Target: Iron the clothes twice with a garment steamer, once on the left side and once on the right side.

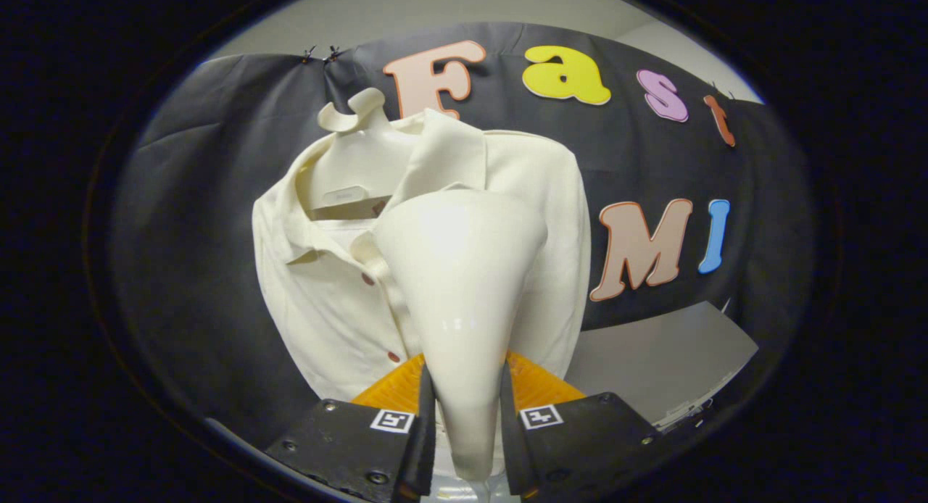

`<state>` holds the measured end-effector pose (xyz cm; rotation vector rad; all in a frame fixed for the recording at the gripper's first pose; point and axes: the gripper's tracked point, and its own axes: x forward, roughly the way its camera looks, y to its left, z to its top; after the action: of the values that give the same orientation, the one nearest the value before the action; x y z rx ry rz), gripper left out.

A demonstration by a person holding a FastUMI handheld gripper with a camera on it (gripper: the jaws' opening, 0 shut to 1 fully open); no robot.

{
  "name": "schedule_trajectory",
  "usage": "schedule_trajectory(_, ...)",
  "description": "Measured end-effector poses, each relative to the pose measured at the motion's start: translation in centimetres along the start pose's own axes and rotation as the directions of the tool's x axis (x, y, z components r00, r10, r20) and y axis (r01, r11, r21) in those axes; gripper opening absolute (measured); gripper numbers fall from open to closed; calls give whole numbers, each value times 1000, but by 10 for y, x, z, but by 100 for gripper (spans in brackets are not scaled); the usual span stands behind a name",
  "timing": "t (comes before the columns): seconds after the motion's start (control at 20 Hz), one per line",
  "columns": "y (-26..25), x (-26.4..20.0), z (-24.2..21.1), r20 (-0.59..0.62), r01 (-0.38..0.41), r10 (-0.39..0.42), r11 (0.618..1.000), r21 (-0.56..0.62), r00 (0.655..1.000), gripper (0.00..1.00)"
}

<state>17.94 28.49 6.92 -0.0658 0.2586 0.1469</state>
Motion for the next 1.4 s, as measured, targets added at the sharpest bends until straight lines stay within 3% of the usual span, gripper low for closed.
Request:
schedule_trajectory(0.45, -7, 19, -41, -33, 42, -42, 999, -2, 999, 40)
schedule_trajectory(1.4, -22, 66, -214, -244, 47, -47, 999, -6, 969, 40)
